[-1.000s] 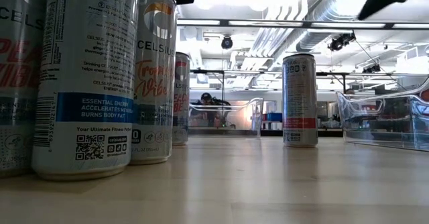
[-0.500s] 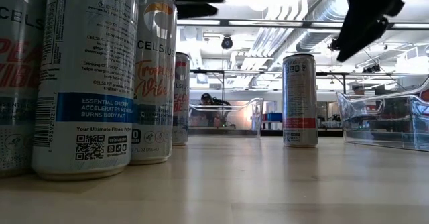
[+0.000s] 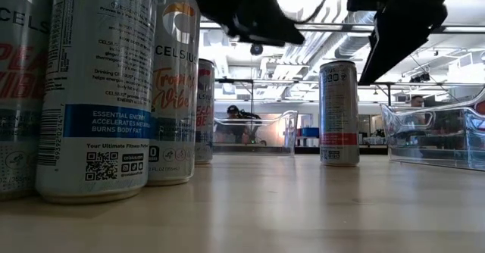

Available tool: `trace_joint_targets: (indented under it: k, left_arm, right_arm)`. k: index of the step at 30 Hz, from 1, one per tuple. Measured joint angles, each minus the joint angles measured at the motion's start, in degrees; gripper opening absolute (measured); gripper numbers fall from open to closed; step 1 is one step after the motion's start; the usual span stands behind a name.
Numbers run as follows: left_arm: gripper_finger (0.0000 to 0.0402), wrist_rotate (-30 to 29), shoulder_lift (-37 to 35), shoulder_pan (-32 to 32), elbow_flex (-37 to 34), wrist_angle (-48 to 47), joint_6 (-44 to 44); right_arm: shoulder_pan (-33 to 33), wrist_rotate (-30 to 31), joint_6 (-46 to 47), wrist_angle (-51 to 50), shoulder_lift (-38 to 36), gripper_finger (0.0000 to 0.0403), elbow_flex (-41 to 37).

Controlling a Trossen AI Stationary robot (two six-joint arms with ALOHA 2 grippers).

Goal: Sort soda cans
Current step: Put the white-pink soda can into the right transparent bin

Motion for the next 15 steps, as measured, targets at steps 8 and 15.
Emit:
trace_joint_targets:
  k: [8, 15]
  left_arm:
    - [0.0394, -0.1, 2.9, 1.8, 0.6, -0.3, -0.7]
    - [0.0394, -0.6, 1.0, 1.8, 0.6, -1.9, -0.3]
  right_arm:
    - [0.0, -2.1, -1.9, 3.2, 3.2, 0.0325, 0.0]
    - [0.5, -8.6, -4.2, 10.5, 2.7, 0.0325, 0.0]
